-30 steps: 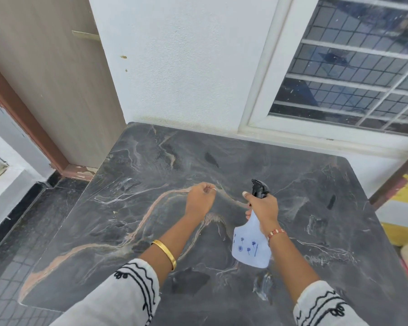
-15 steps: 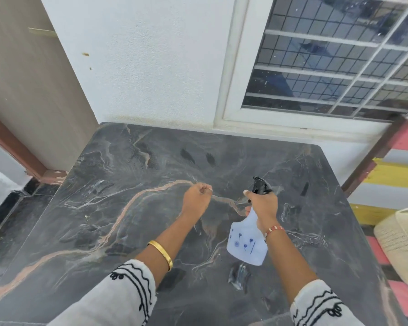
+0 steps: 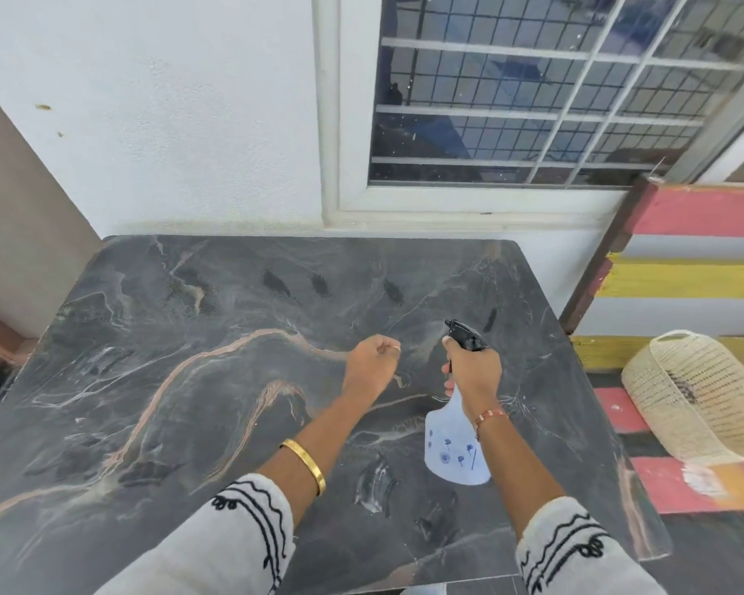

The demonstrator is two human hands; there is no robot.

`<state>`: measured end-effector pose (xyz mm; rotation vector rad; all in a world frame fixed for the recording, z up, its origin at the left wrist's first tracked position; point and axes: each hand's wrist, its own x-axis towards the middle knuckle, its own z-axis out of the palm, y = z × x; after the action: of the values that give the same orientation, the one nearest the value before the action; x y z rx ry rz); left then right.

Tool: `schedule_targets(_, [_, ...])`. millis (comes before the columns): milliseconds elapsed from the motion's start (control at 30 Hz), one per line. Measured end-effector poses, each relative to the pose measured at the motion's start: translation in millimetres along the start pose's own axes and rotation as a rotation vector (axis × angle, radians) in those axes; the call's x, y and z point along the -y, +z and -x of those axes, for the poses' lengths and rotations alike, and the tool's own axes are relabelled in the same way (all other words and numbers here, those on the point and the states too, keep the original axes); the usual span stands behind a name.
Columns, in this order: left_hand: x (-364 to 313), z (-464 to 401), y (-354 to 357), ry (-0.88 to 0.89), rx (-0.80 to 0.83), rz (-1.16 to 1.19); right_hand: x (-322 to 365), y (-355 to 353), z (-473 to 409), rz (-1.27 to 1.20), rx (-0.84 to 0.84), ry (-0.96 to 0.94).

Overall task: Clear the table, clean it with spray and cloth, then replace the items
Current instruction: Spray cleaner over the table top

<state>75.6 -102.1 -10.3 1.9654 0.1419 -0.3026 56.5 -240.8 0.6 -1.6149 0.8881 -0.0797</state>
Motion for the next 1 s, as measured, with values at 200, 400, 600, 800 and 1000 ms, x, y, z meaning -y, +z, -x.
schedule_targets(200, [-3.0,4.0,11.2,0.011,-0.001,-0.031,-0.4,-15.4,2.7,-0.01,0.242,-0.001])
schedule_targets(400, [-5.7,7.9,14.4,0.02,-0.031,-0.052,-6.4,-14.3,-0.1,0.026,0.345,0.065])
schedule_targets(600, [-8.9,11.5,14.0,0.019,-0.052,-0.058,-12.8,-32.5,-5.8,-0.131,0.255,0.113])
schedule_targets(800, [-8.4,14.5,20.4,0.019,-0.052,-0.039,-14.0,-30.4,-1.7,-0.187,0.2,0.093])
schedule_targets(1000, [-7.8,14.6,23.7,0.033,-0.04,-0.047,-16.8,-24.5,2.0,-0.159,0.112,0.064])
